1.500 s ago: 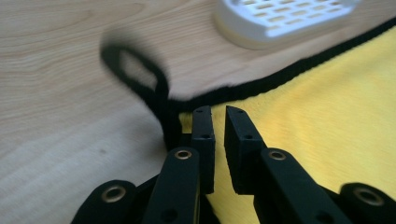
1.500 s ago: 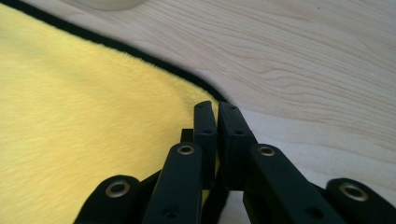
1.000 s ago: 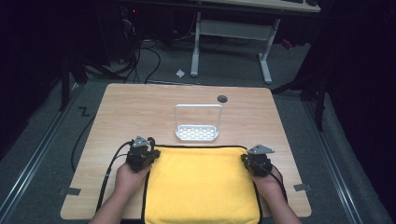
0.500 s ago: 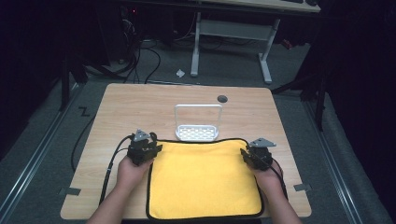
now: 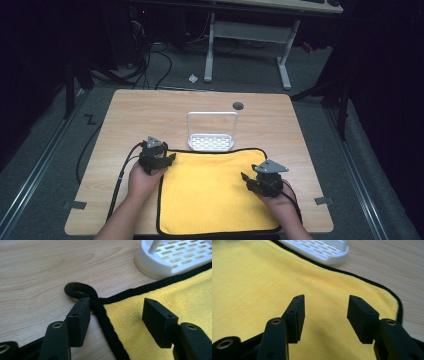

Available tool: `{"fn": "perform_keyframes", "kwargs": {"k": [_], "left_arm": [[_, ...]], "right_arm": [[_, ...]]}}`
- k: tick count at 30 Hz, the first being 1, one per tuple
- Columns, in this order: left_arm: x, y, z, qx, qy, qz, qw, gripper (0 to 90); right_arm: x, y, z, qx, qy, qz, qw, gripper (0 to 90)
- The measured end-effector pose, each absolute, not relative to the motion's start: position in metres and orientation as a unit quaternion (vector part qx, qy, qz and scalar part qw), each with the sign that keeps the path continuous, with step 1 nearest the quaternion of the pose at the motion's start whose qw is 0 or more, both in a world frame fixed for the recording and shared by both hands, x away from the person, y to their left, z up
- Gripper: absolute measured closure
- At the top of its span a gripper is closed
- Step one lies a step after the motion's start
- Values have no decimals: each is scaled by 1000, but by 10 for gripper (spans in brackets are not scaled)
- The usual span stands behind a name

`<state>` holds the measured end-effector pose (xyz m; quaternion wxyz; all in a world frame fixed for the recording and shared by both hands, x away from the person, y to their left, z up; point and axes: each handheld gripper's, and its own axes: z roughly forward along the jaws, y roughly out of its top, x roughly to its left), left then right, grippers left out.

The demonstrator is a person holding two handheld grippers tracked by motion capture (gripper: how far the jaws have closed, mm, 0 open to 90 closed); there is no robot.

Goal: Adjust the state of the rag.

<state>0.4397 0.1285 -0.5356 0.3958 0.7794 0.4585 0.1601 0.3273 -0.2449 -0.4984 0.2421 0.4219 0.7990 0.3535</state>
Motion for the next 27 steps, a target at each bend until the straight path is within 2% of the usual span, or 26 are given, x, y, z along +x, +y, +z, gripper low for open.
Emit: {"fn": "perform_keyframes", "kwargs": {"k": [1,6,8,9,10,13,15,20,27], "left_arm": [[439,127,-536,782,456,164,393,410],[437,118,-535,801,428,183,377,536],[437,117,-534,801,429,182,376,572],[436,117,-534,803,425,180,378,635],[436,116,-534,804,423,179,378,635],[433,116,-536,804,415,175,388,742],[434,120,-536,799,421,157,399,781],[440,130,-537,785,439,110,422,796],[440,132,-538,779,446,99,429,792]], "right_arm": [[327,-245,-498,422,799,354,242,484],[318,-223,-496,395,811,361,237,462],[314,-213,-496,384,816,364,232,459],[311,-204,-496,375,822,364,229,459],[311,-204,-496,375,822,364,229,459],[306,-191,-497,360,829,366,222,460],[304,-182,-499,350,834,367,215,463],[297,-155,-503,330,845,369,202,487],[289,-114,-510,296,863,362,192,488]]}}
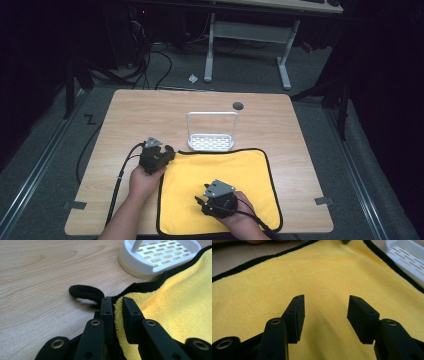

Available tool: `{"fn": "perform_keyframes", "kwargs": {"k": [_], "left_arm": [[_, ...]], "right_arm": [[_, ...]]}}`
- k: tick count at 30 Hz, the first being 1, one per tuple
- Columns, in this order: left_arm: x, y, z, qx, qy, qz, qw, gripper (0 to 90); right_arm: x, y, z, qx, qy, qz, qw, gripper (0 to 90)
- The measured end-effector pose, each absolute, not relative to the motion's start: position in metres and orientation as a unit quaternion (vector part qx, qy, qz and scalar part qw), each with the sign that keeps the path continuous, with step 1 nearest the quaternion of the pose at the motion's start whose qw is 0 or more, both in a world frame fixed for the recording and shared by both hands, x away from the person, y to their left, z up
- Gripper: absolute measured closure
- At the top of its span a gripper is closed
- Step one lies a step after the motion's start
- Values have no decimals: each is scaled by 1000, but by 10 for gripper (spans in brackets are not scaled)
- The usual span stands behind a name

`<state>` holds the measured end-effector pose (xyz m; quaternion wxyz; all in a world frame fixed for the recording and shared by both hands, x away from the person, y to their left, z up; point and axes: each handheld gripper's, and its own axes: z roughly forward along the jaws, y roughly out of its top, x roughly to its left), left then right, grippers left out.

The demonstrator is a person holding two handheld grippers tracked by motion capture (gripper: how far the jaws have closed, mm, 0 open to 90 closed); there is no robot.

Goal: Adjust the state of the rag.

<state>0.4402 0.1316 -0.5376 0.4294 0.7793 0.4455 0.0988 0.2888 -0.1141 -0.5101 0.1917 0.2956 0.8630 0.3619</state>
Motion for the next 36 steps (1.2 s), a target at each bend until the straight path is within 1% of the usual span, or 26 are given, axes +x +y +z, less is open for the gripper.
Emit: {"fn": "perform_keyframes", "kwargs": {"k": [9,18,28,36], "left_arm": [[440,132,-538,780,444,100,428,786],[440,131,-537,781,444,102,427,782],[440,131,-538,778,448,100,429,778],[440,132,-538,779,447,102,427,777]], "right_arm": [[290,-70,-519,270,877,361,165,505],[286,-37,-525,249,886,367,133,478],[286,-14,-530,246,889,373,101,458],[283,-5,-532,245,889,375,98,436]]}}
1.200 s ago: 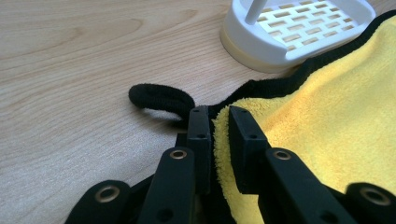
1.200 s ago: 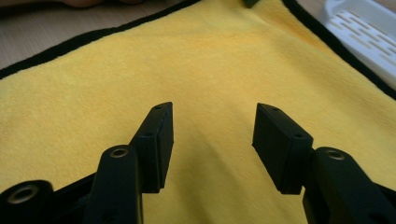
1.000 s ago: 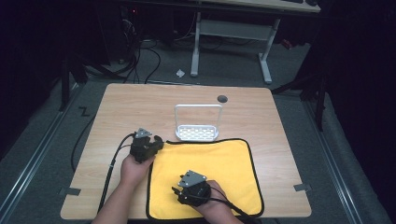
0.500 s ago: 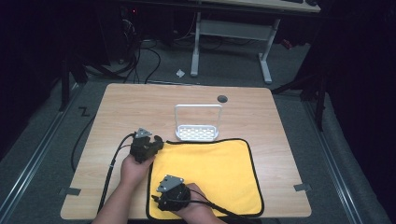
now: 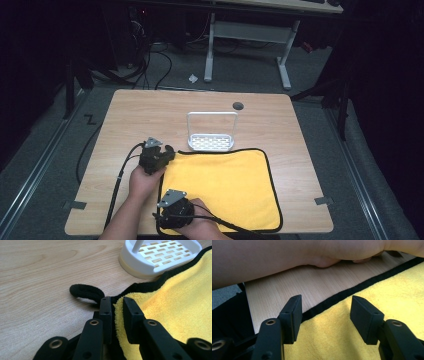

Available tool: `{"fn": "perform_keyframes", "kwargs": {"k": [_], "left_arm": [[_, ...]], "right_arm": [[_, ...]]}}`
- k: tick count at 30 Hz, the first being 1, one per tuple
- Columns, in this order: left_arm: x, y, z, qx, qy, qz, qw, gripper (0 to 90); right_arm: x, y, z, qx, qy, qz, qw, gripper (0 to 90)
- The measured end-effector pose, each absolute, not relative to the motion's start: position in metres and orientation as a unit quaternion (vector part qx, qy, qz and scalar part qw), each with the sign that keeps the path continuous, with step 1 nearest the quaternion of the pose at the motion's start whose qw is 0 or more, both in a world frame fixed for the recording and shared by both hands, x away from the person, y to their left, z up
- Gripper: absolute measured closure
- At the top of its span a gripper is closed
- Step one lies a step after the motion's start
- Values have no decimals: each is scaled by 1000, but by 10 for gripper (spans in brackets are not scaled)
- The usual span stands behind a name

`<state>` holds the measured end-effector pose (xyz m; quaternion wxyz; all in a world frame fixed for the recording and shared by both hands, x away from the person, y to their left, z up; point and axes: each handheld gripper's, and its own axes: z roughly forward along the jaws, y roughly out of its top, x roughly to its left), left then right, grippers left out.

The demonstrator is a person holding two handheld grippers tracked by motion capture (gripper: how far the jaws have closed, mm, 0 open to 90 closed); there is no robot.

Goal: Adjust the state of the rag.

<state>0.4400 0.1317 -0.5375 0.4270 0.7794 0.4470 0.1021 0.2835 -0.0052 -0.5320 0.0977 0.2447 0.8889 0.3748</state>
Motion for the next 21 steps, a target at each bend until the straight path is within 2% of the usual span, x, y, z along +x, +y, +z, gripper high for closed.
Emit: {"fn": "perform_keyframes", "kwargs": {"k": [4,8,14,21], "left_arm": [[440,132,-538,779,447,102,426,778],[440,132,-538,779,448,102,427,777],[440,132,-538,779,447,100,428,777],[441,132,-538,777,450,99,428,777]], "right_arm": [[281,-5,-533,246,889,373,103,460],[281,-6,-533,242,889,368,121,556],[287,-15,-528,244,891,362,128,752],[282,-30,-517,238,876,391,149,828]]}}
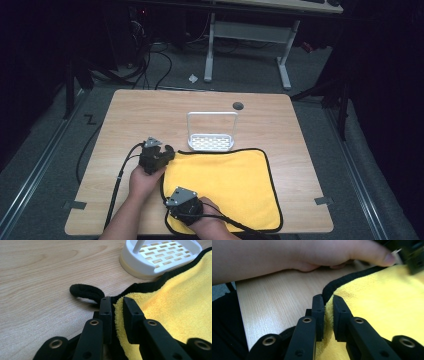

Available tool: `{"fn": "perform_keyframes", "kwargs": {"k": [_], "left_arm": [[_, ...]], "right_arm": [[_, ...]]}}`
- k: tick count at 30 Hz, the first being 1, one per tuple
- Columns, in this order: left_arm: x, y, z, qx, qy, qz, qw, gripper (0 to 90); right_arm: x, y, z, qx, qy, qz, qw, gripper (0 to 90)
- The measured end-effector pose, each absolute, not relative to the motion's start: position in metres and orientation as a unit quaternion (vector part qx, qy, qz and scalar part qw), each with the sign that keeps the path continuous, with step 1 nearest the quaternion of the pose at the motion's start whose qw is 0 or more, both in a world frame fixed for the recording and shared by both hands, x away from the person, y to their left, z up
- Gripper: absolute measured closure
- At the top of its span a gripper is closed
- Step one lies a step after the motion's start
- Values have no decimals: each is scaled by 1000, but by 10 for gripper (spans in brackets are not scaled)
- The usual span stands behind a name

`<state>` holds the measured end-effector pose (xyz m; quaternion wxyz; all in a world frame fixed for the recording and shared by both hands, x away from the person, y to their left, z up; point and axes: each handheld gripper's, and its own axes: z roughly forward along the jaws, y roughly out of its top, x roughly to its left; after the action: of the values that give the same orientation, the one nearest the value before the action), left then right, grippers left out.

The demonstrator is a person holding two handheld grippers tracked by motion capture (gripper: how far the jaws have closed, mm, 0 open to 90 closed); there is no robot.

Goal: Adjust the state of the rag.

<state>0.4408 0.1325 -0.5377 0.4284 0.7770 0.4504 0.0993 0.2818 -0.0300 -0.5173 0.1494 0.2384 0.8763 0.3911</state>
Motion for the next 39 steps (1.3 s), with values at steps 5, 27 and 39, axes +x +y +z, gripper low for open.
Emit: {"fn": "perform_keyframes", "kwargs": {"k": [5,27,39], "left_arm": [[441,133,-538,776,451,99,429,777],[417,144,-526,711,489,78,499,834],[412,168,-525,692,494,65,522,831]], "right_arm": [[280,-43,-510,245,867,402,165,841],[278,-77,-497,263,833,454,176,843],[278,-63,-487,266,830,458,173,844]]}}
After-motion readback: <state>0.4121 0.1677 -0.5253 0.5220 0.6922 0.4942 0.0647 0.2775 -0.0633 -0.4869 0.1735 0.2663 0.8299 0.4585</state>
